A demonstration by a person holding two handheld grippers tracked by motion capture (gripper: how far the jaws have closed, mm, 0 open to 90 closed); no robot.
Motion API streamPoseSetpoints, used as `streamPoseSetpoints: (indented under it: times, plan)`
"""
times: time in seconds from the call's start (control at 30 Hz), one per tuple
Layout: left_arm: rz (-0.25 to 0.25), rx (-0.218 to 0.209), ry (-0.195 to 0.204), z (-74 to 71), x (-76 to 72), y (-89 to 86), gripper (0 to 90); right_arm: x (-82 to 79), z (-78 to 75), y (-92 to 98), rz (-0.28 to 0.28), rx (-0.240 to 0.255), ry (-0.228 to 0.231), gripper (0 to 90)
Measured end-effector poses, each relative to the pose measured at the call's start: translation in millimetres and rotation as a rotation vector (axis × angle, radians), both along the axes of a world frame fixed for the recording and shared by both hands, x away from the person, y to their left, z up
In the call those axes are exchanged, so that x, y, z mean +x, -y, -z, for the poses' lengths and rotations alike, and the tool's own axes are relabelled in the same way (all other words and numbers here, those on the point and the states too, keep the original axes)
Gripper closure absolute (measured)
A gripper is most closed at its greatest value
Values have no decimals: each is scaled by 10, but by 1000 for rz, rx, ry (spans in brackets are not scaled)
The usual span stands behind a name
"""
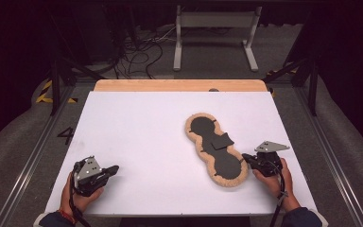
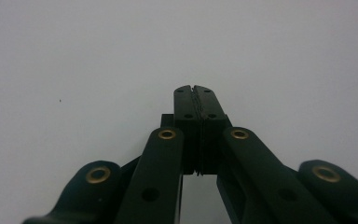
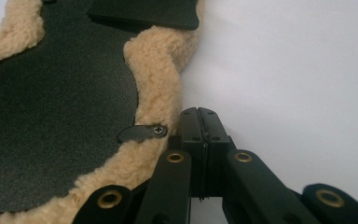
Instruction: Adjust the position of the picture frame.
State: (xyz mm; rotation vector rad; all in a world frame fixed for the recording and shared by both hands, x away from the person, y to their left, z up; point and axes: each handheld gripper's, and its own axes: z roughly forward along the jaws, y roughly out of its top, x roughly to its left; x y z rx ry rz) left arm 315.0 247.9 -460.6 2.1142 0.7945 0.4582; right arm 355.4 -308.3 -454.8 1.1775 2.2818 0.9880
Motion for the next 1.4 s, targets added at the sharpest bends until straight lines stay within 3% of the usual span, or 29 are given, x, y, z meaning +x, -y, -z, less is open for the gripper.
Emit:
streamPoseSetpoints:
  times: [0.73,0.93,1.13,1.4]
  plan:
    - [21,-6,-9,2,0,10,892,-281,-11,-433,-232,-34,-21,900]
    - [54,-1,-19,-11,-22,77,897,-343,-13,-558,-289,-43,-24,900]
    - [102,-29,-35,-38,-59,163,895,-419,-14,-714,-342,-73,-8,900]
    - [160,-25,-48,-63,-110,324,900,-513,-12,-917,-414,-73,-13,900]
